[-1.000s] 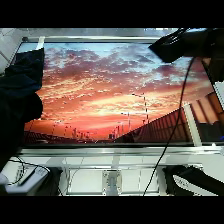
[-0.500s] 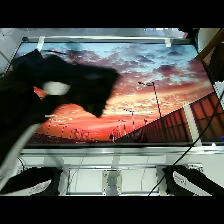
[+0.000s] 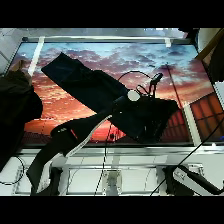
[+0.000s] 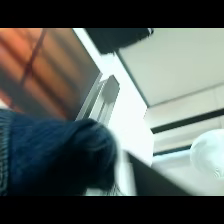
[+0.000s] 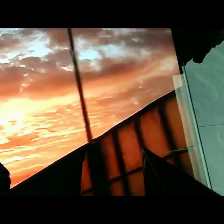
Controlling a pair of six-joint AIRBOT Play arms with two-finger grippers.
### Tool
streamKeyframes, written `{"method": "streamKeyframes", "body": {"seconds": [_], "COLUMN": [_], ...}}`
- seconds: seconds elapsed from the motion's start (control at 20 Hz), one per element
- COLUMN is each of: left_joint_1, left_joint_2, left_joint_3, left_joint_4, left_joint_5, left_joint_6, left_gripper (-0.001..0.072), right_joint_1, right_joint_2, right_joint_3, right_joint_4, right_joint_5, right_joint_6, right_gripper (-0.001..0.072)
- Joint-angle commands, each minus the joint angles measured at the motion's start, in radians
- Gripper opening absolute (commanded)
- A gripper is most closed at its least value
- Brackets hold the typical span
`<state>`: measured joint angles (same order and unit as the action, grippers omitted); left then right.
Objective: Fold the clothes and pants, and hang the long-sleeved shirts on hangers.
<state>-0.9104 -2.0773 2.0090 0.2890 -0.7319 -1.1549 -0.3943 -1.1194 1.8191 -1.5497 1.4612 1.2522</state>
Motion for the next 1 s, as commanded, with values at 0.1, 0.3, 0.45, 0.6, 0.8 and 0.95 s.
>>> {"method": "streamKeyframes", "body": {"seconds": [0.1, 0.3, 0.45, 0.6, 0.8, 0.95], "left_joint_1": [0.239, 0.657, 0.921, 1.065, 1.131, 1.127], "left_joint_2": [0.032, 0.244, 0.419, 0.546, 0.576, 0.577], "left_joint_3": [0.093, 0.002, -0.174, -0.444, -0.710, -0.738], "left_joint_4": [0.298, 0.465, 0.661, 0.835, 0.824, 0.813], "left_joint_5": [-0.244, -0.471, -0.513, -0.526, -0.389, -0.334], "left_joint_6": [-0.182, -0.292, -0.319, -0.319, -0.319, -0.319], "left_gripper": [0.0590, 0.0583, 0.0583, 0.0583, 0.0583, 0.0583], "right_joint_1": [-0.038, -0.039, -0.039, -0.038, -0.037, -0.037], "right_joint_2": [-0.010, -0.007, 0.041, 0.190, 0.294, 0.294], "right_joint_3": [-0.108, -0.117, -0.271, -0.669, -1.131, -1.271], "right_joint_4": [0.055, 0.051, 0.072, 0.206, 0.509, 0.561], "right_joint_5": [-0.084, -0.026, 0.027, -0.078, -0.163, -0.156], "right_joint_6": [0.000, -0.014, -0.013, -0.016, -0.018, -0.017], "right_gripper": [0.0412, 0.0411, 0.0411, 0.0412, 0.0416, 0.0552]}}
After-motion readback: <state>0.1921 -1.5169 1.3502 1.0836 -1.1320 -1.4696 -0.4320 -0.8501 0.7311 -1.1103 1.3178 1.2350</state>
